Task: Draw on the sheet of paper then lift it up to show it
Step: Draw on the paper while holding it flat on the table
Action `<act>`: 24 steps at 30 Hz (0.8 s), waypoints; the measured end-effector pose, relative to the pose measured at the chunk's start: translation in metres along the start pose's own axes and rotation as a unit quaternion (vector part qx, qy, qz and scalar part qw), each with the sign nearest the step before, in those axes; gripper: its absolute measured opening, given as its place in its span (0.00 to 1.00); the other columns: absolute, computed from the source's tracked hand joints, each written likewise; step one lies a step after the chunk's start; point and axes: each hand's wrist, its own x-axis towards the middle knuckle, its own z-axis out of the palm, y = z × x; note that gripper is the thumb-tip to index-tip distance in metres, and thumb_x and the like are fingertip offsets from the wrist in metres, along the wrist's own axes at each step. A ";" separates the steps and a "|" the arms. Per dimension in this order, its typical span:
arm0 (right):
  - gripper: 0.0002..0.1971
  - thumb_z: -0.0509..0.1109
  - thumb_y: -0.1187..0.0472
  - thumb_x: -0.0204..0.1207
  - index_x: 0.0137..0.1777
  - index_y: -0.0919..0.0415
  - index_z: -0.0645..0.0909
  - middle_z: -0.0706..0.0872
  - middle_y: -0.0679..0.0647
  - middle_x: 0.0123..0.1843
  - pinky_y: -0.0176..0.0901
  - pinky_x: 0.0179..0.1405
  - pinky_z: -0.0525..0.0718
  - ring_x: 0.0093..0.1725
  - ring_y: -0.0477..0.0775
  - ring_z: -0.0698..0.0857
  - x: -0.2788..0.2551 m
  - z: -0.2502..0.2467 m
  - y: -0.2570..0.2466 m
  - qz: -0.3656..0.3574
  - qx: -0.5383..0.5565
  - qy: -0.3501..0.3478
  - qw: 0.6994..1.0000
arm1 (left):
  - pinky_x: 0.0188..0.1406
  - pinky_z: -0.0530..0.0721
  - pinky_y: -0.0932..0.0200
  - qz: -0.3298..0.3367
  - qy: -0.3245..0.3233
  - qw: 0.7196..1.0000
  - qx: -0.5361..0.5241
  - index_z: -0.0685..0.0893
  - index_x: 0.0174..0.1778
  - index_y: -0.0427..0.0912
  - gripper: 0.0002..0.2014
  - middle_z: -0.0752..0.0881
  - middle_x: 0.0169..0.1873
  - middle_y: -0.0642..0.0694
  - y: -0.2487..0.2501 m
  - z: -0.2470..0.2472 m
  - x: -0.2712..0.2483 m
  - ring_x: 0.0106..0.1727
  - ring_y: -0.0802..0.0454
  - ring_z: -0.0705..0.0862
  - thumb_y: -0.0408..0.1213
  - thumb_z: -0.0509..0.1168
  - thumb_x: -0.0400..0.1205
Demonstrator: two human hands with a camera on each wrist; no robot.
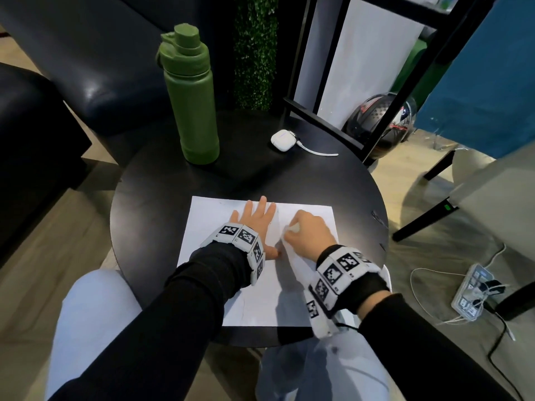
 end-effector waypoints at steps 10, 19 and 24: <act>0.10 0.60 0.62 0.78 0.56 0.62 0.77 0.84 0.60 0.55 0.44 0.45 0.76 0.46 0.58 0.79 -0.001 0.007 -0.007 -0.028 -0.012 0.002 1.000 | 0.80 0.49 0.39 -0.003 0.009 1.000 0.003 0.40 0.83 0.48 0.50 0.38 0.83 0.47 0.001 0.000 -0.001 0.84 0.42 0.42 0.53 0.68 0.76; 0.07 0.61 0.61 0.79 0.54 0.61 0.76 0.83 0.59 0.57 0.42 0.44 0.72 0.47 0.57 0.77 -0.004 -0.007 0.003 -0.016 -0.040 0.002 0.999 | 0.80 0.48 0.39 -0.003 -0.007 1.000 0.013 0.38 0.83 0.48 0.51 0.37 0.83 0.47 0.000 -0.001 -0.001 0.84 0.41 0.41 0.56 0.67 0.76; 0.01 0.62 0.61 0.77 0.45 0.57 0.75 0.85 0.60 0.55 0.45 0.49 0.77 0.50 0.59 0.81 -0.002 0.009 -0.004 -0.029 0.004 0.004 1.000 | 0.80 0.49 0.39 -0.003 0.010 1.000 0.001 0.40 0.83 0.48 0.47 0.38 0.83 0.47 0.001 0.000 -0.002 0.84 0.42 0.42 0.51 0.67 0.78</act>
